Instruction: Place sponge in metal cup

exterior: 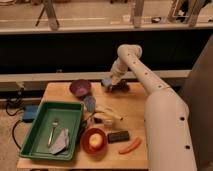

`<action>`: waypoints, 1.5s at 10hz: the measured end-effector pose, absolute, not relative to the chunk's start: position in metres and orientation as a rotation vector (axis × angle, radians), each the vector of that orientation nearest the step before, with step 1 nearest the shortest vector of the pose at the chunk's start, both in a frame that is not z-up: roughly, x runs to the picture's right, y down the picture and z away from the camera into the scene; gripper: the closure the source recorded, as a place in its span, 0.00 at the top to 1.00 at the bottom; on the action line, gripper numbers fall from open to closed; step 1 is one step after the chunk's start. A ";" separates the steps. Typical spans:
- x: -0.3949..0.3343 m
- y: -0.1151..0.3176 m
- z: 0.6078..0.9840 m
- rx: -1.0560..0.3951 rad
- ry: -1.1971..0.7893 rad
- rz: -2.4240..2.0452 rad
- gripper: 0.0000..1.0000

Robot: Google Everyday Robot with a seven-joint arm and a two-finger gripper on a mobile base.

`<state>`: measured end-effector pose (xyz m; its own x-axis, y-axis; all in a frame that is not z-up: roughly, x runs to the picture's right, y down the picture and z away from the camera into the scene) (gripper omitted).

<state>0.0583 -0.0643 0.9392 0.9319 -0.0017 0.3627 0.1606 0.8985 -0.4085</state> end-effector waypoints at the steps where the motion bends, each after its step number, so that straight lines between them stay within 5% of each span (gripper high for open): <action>1: 0.058 -0.066 0.940 -0.444 -0.362 -0.054 0.00; 8: 0.045 -0.070 0.950 -0.425 -0.356 0.045 0.01; 15: 0.031 -0.072 0.959 -0.426 -0.336 0.044 0.65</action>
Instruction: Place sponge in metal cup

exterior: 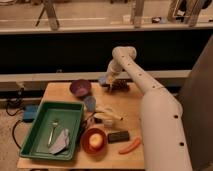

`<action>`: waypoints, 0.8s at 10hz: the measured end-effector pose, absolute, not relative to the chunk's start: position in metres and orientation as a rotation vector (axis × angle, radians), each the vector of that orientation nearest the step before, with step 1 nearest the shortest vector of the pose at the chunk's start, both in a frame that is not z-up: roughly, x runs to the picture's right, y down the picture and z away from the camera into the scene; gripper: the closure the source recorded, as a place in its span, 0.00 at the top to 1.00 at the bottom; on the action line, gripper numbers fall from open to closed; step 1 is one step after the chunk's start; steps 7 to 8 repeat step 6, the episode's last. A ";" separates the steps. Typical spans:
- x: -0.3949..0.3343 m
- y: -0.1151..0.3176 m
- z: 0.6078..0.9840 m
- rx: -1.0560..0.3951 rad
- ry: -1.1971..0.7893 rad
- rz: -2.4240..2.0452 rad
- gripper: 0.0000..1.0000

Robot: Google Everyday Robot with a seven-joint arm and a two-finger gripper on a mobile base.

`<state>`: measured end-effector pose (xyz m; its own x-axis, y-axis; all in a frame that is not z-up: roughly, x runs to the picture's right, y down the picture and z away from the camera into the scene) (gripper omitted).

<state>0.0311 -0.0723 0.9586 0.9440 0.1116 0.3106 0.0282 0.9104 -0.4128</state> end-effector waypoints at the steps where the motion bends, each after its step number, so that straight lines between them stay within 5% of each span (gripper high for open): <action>1: 0.031 -0.072 0.959 -0.427 -0.335 0.043 0.69; 2: 0.029 -0.072 0.961 -0.432 -0.333 0.042 0.80; 8: 0.028 -0.068 0.964 -0.464 -0.358 0.026 0.80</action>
